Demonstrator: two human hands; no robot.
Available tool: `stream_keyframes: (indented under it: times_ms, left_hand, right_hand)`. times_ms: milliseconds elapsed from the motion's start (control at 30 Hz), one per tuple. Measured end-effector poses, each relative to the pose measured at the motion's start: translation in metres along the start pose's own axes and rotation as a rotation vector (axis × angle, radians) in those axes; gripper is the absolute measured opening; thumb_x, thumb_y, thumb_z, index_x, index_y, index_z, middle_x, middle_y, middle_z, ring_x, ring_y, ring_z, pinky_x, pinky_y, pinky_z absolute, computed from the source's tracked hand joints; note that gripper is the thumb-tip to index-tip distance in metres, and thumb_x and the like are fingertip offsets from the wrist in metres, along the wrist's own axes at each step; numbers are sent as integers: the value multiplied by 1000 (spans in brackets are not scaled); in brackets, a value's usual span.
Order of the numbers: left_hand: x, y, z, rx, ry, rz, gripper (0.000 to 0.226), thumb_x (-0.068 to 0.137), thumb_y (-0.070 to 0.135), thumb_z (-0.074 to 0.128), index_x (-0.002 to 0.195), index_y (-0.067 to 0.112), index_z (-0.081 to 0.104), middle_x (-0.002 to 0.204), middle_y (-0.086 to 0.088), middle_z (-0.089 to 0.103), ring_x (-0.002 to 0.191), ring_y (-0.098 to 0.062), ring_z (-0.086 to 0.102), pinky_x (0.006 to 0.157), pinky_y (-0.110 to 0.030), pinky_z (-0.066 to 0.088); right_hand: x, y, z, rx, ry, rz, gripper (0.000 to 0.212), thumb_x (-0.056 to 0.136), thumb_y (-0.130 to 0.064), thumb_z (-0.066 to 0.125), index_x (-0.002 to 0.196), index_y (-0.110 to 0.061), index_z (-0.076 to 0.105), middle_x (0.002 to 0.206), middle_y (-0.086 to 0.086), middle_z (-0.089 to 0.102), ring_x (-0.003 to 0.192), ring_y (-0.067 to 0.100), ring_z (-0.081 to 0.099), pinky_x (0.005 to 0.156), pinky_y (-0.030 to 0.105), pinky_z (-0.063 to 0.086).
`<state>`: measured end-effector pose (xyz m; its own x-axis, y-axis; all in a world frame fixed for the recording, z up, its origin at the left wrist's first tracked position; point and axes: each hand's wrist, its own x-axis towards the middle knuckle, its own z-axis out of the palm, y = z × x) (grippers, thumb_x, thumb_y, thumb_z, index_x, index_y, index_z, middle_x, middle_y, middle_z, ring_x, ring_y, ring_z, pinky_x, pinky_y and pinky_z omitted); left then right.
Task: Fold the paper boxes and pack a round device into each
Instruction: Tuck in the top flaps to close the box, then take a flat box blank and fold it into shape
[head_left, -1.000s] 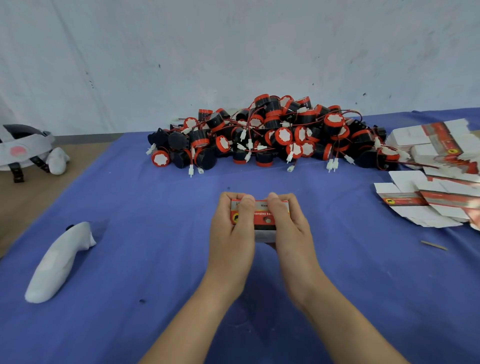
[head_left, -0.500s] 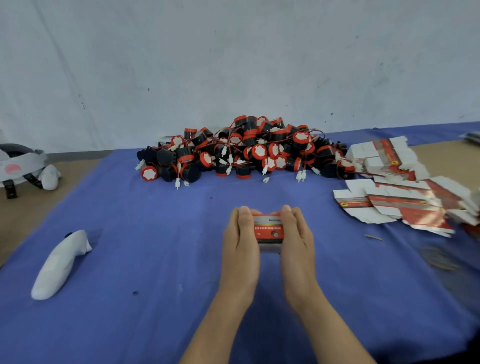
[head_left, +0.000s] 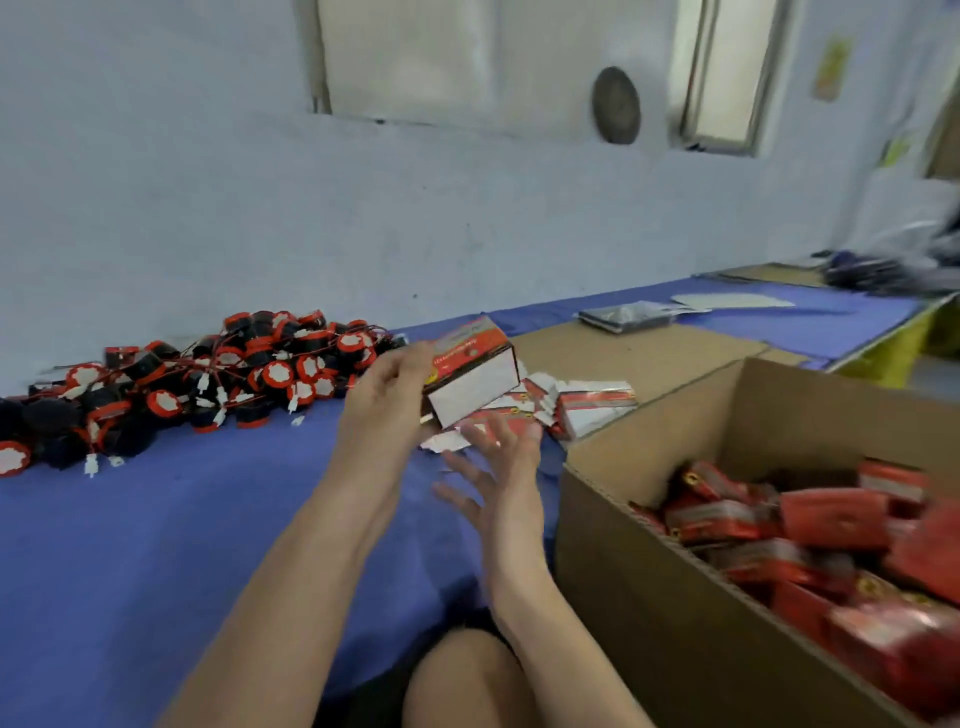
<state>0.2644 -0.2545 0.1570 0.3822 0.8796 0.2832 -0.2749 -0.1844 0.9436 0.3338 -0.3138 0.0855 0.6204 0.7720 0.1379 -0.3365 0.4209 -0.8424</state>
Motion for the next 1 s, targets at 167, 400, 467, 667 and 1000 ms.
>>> stream_keyframes:
  times_ms: [167,400,467,667,1000]
  left_hand:
    - [-19,55,105,-51,-711,30,41,97,61,43,126,39,62,125,6,69,116,-14,66,106,-39,47]
    - [-7,43,70,103,-505,122,33,103,49,42,118,33,67,113,7,74,107,-13,69,96,-37,53]
    - [5,22,31,163,-318,91,30,106,40,41,111,32,69,105,7,76,102,-14,71,90,-34,55]
    - [27,-53,-91,507,44,-71,23,106,32,43,116,27,62,103,8,71,94,-9,67,80,-29,52]
    - [50,-163,-208,1020,303,-167,23,102,20,44,119,25,59,75,7,64,65,-12,61,56,-36,49]
  right_hand:
    - [-20,-13,-19,-186,-14,47,38,107,-42,36,114,-21,66,80,-13,75,69,2,70,67,25,58]
    - [-21,-1,-16,-306,-70,-8,27,109,-35,34,121,-30,58,107,2,69,82,12,67,71,29,55]
    - [-14,9,-10,-291,-74,3,22,109,-29,38,119,-33,57,102,1,69,77,10,65,65,25,52]
    - [15,63,19,-397,-124,22,26,104,-18,44,112,-40,56,104,-8,68,74,4,61,66,23,49]
    - [122,136,45,-911,-153,-64,40,104,-21,45,144,-24,42,144,-3,43,122,21,49,101,44,46]
